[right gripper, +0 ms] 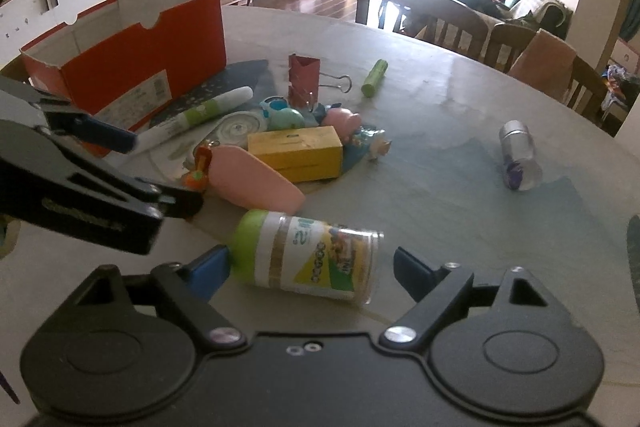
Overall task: Organize rigid objects
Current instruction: 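Reach right tool to the green-capped jar while left tool reaches the orange toy keychain, then close right tool on the green-capped jar while left tool closes on the orange toy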
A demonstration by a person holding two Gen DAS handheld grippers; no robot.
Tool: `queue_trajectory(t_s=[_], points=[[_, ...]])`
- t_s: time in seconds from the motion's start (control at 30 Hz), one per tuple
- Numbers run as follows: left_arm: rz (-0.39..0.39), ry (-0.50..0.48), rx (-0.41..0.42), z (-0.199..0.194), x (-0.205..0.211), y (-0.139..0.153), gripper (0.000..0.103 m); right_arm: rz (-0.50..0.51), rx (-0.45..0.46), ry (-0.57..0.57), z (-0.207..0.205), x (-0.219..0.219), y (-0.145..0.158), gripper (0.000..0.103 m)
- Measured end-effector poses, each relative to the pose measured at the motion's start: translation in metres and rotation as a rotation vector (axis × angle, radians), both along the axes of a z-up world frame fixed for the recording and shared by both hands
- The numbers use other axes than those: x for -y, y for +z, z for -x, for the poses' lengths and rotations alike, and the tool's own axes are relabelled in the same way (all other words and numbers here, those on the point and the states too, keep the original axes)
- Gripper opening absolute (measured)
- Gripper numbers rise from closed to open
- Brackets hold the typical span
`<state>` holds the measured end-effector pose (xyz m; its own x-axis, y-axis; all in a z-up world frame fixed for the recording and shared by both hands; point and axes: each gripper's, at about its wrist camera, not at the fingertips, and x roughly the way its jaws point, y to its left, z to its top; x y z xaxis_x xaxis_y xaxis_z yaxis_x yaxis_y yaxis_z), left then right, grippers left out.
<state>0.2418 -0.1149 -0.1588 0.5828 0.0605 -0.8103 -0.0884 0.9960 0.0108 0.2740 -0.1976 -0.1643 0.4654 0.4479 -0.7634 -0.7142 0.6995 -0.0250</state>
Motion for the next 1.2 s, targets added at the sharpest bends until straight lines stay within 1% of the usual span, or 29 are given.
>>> queue_trajectory(t_s=[0.03, 0.1, 0.17, 0.2, 0.23, 0.4, 0.5, 0.63, 0.7, 0.8, 0.87, 0.9, 1.0, 1.2], points=[[0.002, -0.001, -0.007, -0.001, 0.001, -0.001, 0.069, 0.003, 0.000, 0.000, 0.001, -0.001, -0.001, 0.087], [0.002, 0.002, -0.015, -0.003, 0.002, -0.004, 0.066, 0.004, -0.003, 0.002, 0.002, -0.001, -0.001, 0.086], [-0.006, 0.002, -0.012, -0.003, 0.004, -0.004, 0.062, 0.003, -0.005, -0.005, 0.002, -0.002, -0.002, 0.086], [-0.008, -0.003, -0.010, -0.003, 0.005, -0.003, 0.057, 0.002, -0.007, -0.008, 0.001, -0.002, -0.002, 0.086], [-0.010, -0.006, -0.008, -0.003, 0.006, -0.003, 0.054, 0.001, -0.011, -0.011, 0.001, -0.002, -0.002, 0.085], [-0.027, -0.042, 0.001, -0.004, 0.014, -0.001, 0.052, 0.009, -0.019, -0.024, 0.000, -0.003, -0.004, 0.084], [-0.024, -0.051, -0.010, -0.008, 0.017, -0.004, 0.043, 0.010, -0.015, -0.029, 0.001, -0.003, -0.004, 0.084], [-0.014, -0.042, -0.019, -0.012, 0.017, -0.006, 0.041, 0.010, -0.017, -0.034, 0.000, -0.003, -0.004, 0.082], [0.004, -0.031, -0.024, -0.013, 0.015, -0.007, 0.034, 0.010, -0.016, -0.035, 0.000, -0.003, -0.004, 0.081], [0.018, -0.007, -0.038, -0.012, 0.012, -0.008, 0.032, 0.010, -0.019, -0.040, 0.001, -0.003, -0.003, 0.081], [0.031, 0.008, -0.050, -0.012, 0.010, -0.010, 0.024, 0.004, -0.015, -0.045, 0.002, -0.002, -0.002, 0.081], [0.040, 0.018, -0.057, -0.012, 0.009, -0.011, 0.018, 0.004, -0.009, -0.051, 0.003, -0.002, -0.002, 0.081], [0.071, 0.047, -0.057, -0.012, 0.004, -0.010, 0.017, 0.005, 0.002, -0.061, 0.005, -0.002, 0.001, 0.080], [0.099, 0.071, -0.048, -0.008, -0.005, -0.006, 0.016, -0.005, -0.008, -0.079, 0.009, 0.003, 0.007, 0.080]])
